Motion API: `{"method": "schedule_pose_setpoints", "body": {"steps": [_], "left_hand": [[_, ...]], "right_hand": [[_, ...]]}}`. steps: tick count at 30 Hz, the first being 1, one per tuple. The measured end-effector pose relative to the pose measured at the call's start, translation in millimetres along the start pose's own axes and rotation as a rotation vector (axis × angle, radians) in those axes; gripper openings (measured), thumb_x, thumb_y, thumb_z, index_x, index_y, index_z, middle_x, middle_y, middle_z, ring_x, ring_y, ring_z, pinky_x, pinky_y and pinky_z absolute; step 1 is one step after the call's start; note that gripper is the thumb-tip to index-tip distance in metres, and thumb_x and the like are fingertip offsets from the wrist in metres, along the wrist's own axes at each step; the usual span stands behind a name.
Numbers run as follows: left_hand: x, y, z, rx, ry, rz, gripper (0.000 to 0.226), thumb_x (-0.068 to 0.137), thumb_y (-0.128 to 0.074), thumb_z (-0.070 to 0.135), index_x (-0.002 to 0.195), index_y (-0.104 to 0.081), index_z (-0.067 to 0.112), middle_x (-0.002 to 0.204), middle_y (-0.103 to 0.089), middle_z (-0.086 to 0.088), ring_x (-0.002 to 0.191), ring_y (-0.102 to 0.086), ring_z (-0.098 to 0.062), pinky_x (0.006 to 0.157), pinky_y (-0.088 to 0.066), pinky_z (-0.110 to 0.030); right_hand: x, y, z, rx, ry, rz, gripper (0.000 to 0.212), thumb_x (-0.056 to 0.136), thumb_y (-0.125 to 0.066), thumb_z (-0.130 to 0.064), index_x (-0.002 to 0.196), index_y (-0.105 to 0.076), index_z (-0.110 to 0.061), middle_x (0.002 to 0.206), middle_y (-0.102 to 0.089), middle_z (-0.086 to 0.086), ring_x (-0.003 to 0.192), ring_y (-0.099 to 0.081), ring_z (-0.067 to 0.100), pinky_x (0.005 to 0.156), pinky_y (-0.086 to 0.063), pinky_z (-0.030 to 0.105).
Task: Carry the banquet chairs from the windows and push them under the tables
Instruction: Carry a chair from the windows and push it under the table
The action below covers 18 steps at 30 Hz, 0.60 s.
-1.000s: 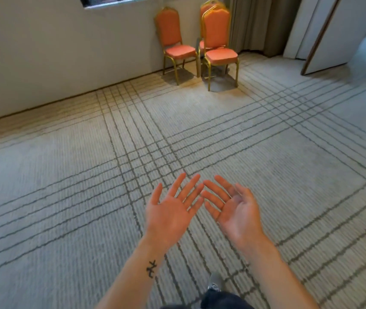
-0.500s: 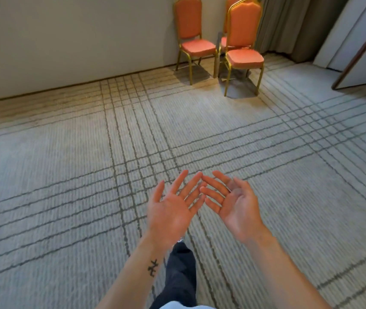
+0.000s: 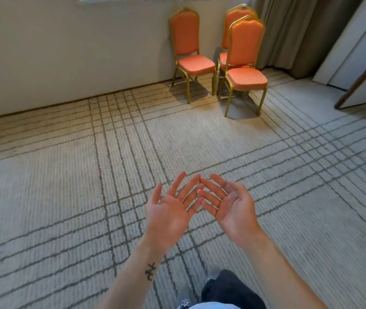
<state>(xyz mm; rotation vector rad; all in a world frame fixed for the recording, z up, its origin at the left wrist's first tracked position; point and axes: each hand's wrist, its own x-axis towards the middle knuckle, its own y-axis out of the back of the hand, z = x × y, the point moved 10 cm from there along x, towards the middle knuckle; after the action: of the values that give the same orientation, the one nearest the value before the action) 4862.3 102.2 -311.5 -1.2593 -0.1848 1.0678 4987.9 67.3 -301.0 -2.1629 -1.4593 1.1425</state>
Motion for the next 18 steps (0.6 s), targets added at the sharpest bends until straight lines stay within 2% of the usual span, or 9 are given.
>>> {"method": "schedule_pose_setpoints", "body": {"steps": [7, 12, 14, 18], "left_hand": [[141, -14, 72, 0.055, -0.051, 0.067, 0.065, 0.106, -0.027, 0.053, 0.15, -0.048, 0.011, 0.148, -0.055, -0.022, 0.138, -0.052, -0.039, 0.121, -0.029, -0.053], [262, -45, 148, 0.066, -0.119, 0.117, 0.065, 0.104, -0.028, 0.052, 0.149, -0.048, 0.009, 0.146, -0.055, -0.023, 0.139, -0.049, -0.039, 0.122, -0.027, -0.054], [285, -57, 170, 0.06, -0.14, 0.125, 0.065, 0.103, -0.03, 0.051, 0.148, -0.049, 0.009, 0.145, -0.056, -0.024, 0.138, -0.05, -0.039, 0.122, -0.028, -0.054], [344, -73, 222, 0.004, -0.197, 0.144, 0.064, 0.104, -0.031, 0.052, 0.149, -0.049, 0.01, 0.147, -0.055, -0.023, 0.139, -0.05, -0.038, 0.122, -0.027, -0.053]], "right_hand": [[157, -23, -40, -0.012, -0.04, -0.028, 0.049, 0.104, -0.037, -0.035, 0.14, -0.056, -0.006, 0.135, -0.065, 0.02, 0.119, -0.064, 0.037, 0.099, -0.051, 0.045], [299, -67, -89, -0.01, -0.105, -0.071, 0.052, 0.099, -0.039, -0.037, 0.139, -0.056, -0.008, 0.135, -0.065, 0.019, 0.109, -0.068, 0.032, 0.089, -0.055, 0.04], [330, -86, -104, -0.016, -0.109, -0.097, 0.052, 0.099, -0.039, -0.038, 0.138, -0.057, -0.009, 0.136, -0.064, 0.019, 0.109, -0.069, 0.031, 0.087, -0.056, 0.039], [404, -131, -141, -0.068, -0.134, -0.172, 0.051, 0.102, -0.036, -0.037, 0.139, -0.056, -0.009, 0.134, -0.066, 0.019, 0.112, -0.067, 0.033, 0.096, -0.051, 0.044]]}}
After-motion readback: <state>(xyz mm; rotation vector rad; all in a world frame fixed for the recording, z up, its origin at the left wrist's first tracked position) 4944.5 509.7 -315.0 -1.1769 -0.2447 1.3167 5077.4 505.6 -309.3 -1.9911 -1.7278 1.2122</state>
